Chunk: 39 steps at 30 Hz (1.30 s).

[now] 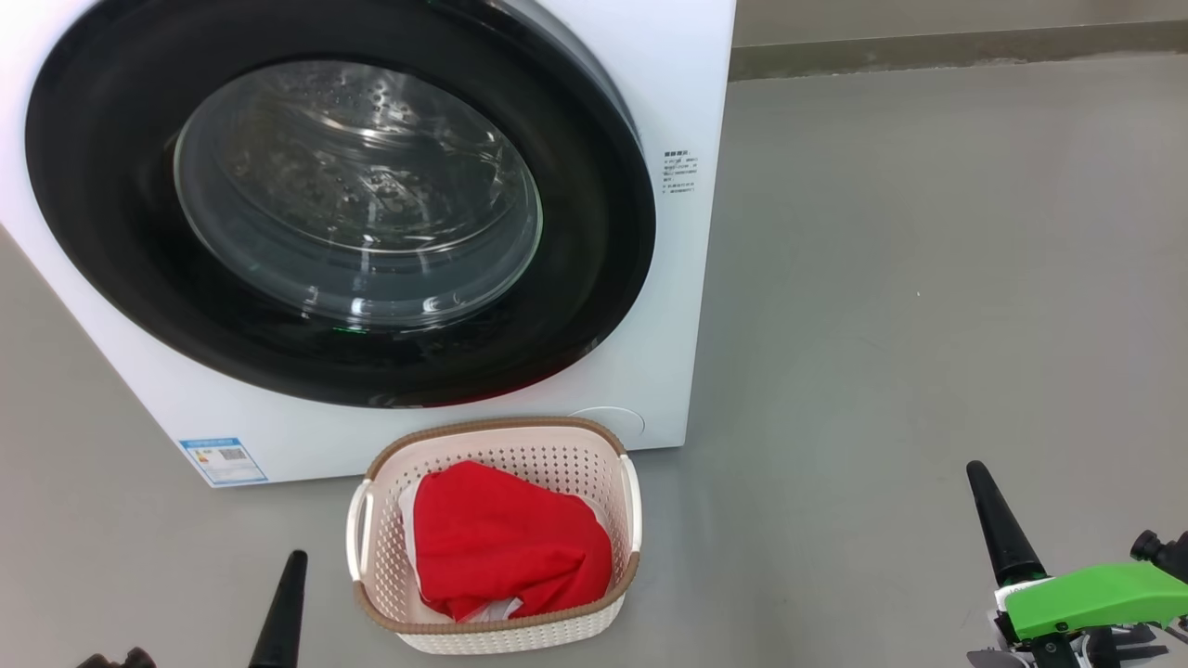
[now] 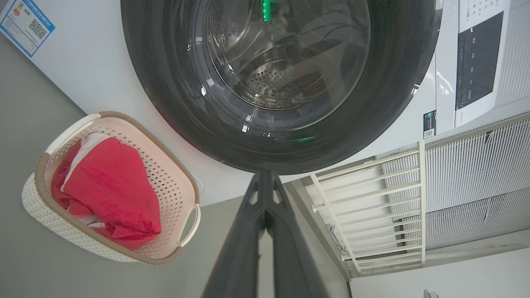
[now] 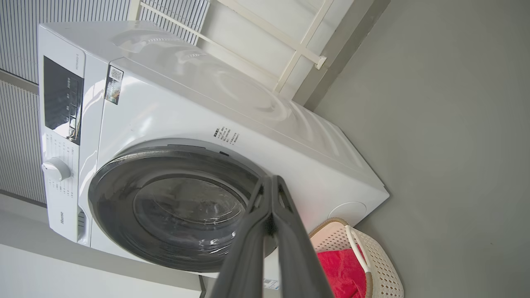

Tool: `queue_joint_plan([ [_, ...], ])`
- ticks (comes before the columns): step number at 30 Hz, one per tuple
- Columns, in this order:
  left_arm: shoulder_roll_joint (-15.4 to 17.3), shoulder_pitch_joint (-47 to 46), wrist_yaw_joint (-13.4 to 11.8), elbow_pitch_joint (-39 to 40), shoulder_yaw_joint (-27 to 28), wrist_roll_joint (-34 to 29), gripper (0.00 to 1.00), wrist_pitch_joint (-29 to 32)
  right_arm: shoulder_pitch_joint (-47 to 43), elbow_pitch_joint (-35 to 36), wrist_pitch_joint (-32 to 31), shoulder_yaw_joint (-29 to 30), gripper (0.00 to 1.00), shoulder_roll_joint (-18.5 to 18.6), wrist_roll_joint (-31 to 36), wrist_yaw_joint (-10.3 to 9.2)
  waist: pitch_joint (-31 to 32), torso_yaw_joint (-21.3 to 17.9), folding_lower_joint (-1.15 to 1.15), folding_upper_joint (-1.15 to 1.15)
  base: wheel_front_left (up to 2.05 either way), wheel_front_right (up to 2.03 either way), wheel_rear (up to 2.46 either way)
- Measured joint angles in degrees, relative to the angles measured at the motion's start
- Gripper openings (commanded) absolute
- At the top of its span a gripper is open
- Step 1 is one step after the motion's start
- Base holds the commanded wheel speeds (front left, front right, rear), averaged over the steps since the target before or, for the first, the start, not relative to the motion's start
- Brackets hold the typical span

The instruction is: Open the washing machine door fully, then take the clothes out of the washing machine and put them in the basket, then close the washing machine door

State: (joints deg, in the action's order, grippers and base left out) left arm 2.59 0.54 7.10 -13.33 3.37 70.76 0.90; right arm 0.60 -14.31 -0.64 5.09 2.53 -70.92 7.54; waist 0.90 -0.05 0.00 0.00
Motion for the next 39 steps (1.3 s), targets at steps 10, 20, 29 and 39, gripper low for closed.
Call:
queue_joint_plan([
  [10, -0.02, -1.09, 0.00, -0.46, 0.29, 6.36, 0.00, 1.63, 1.21, -0.38, -1.93, 0.79, 0.00, -0.14, -5.93, -0.01, -0.33, 0.01, 0.00, 0.00, 0.00, 0.00, 0.00],
  [20, -0.04, -2.30, 0.00, -0.94, 0.58, 12.01, 0.00, 3.07, 1.41, -0.59, -3.25, 1.54, 0.00, -0.15, -11.58, -0.01, -0.62, 0.03, 0.00, 0.00, 0.00, 0.00, 0.00],
  [29, -0.10, -3.37, 0.00, -1.60, 0.89, 17.51, 0.00, 4.38, 2.30, -0.89, -4.70, 1.88, 0.00, -0.20, -17.38, -0.01, -0.92, 0.04, 0.00, 0.00, 0.00, 0.00, 0.00],
  [39, -0.15, -4.48, 0.00, -1.90, 1.09, 21.05, 0.00, 5.34, 3.25, -1.16, -5.52, 2.26, 0.00, -0.22, -20.94, -0.01, -1.08, 0.05, 0.00, 0.00, 0.00, 0.00, 0.00],
])
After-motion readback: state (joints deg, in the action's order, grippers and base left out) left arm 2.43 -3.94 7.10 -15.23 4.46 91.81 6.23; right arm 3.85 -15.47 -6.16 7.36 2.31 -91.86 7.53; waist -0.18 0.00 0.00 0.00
